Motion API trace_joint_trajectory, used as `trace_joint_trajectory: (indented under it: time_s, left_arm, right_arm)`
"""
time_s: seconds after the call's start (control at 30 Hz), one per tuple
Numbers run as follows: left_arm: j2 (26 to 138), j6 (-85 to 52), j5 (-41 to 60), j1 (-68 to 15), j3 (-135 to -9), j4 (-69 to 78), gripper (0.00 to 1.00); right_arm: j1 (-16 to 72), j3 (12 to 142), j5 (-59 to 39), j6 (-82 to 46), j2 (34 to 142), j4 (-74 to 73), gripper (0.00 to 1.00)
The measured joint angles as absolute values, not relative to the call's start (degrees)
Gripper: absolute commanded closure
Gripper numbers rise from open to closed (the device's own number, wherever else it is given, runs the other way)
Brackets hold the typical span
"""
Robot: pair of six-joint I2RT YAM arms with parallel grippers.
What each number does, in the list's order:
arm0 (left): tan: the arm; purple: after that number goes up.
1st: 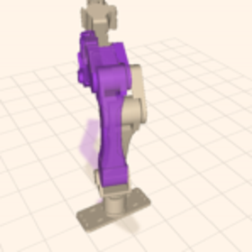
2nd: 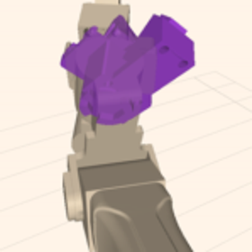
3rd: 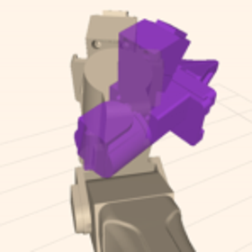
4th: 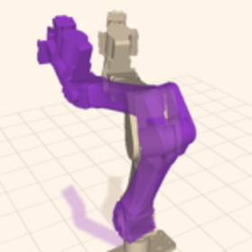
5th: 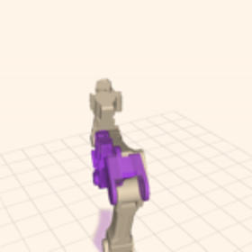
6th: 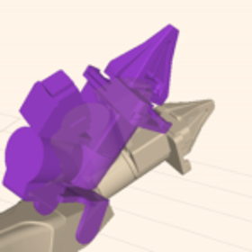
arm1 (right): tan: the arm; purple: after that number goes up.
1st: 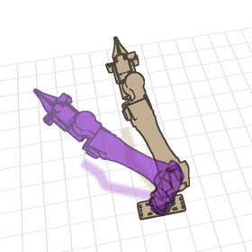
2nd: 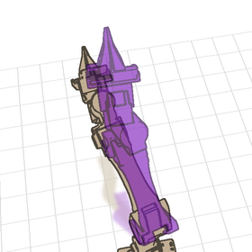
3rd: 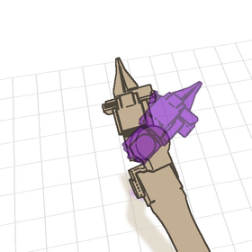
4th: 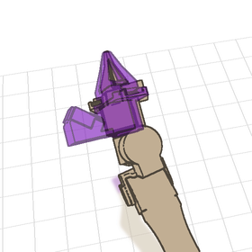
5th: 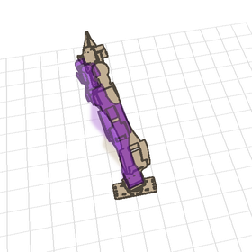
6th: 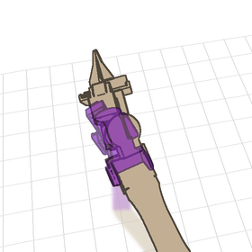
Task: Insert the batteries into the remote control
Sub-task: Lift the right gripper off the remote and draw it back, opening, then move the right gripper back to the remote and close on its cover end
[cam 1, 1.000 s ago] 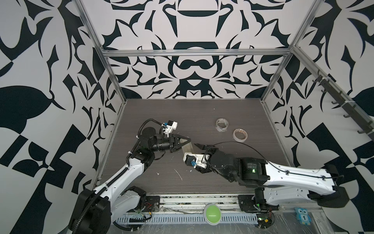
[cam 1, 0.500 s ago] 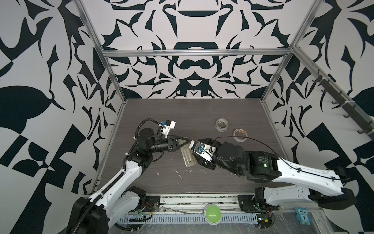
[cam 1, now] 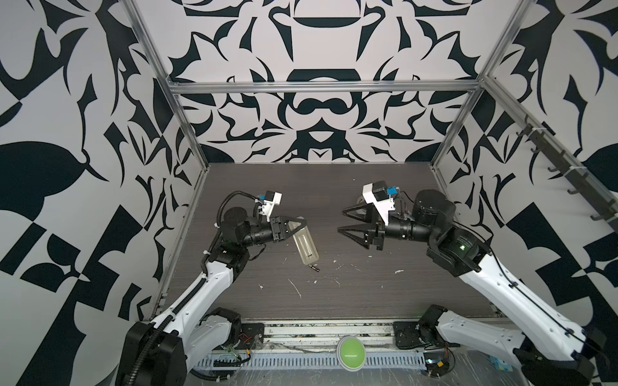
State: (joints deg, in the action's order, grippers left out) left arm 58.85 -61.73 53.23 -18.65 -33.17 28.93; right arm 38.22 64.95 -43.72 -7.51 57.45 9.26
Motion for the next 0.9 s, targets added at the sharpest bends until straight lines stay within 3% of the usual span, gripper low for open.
trace_joint_trajectory:
  time_s: [0.17, 0.37, 0.7, 0.9]
  left_arm:
    - [59.1, -63.4, 55.0, -17.8, -32.9, 33.7, 1.00]
    - [59.2, -64.9, 56.1, -17.0, -32.8, 36.5, 1.00]
    - [59.7, -67.0, 56.3, -16.4, -32.8, 38.9, 1.00]
    - [62.0, -68.8, 56.2, -16.4, -32.8, 41.0, 1.00]
  right_arm:
    - [35.8, 64.7, -54.3, -9.9, 60.6, 6.0, 0.38]
    - [35.4, 64.8, -56.5, -7.0, 62.6, 9.1, 0.38]
    - [35.9, 65.4, -49.1, 0.3, 65.0, 16.9, 0.39]
    - [43.0, 67.0, -41.4, 6.9, 66.7, 21.5, 0.39]
